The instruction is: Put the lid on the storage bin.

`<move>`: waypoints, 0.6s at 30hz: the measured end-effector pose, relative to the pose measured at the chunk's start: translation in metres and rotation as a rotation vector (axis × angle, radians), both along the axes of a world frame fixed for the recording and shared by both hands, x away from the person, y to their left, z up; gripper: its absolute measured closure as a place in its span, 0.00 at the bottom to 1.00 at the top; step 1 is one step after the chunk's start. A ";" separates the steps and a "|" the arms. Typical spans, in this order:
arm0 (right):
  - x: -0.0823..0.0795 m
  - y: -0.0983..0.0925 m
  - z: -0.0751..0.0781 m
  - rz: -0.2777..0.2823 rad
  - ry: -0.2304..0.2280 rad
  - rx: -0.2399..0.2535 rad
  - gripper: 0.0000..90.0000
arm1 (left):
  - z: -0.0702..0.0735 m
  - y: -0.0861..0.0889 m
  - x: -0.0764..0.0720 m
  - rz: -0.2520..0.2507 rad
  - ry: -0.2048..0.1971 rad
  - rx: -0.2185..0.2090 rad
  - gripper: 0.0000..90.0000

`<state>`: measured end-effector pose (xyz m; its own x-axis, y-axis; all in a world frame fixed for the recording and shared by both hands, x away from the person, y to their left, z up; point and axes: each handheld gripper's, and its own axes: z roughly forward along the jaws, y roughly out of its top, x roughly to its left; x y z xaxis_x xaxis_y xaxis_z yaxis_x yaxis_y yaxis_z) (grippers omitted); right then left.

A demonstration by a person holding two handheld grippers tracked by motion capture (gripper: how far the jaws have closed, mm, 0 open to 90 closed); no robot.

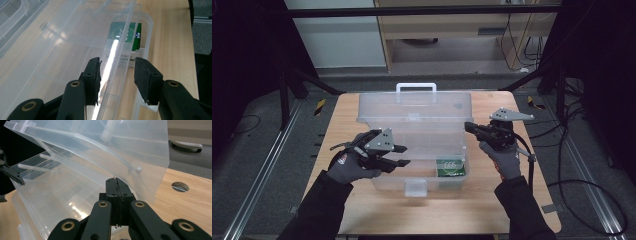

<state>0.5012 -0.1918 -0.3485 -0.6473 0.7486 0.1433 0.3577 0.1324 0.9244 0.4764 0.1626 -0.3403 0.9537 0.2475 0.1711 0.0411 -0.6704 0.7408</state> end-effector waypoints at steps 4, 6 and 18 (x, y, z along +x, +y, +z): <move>-0.001 0.000 0.000 0.003 0.003 -0.001 1.00 | 0.001 0.001 -0.002 0.034 -0.008 -0.051 0.62; -0.001 0.000 -0.001 0.004 0.002 -0.003 1.00 | 0.001 0.002 -0.003 0.057 0.000 -0.080 0.61; -0.003 0.000 -0.002 0.010 0.002 -0.009 1.00 | -0.005 0.012 -0.007 0.176 -0.008 -0.183 0.62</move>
<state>0.4984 -0.1922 -0.3502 -0.6542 0.7436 0.1377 0.3579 0.1439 0.9226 0.4691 0.1750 -0.3454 0.8922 0.4368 0.1149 0.1391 -0.5078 0.8502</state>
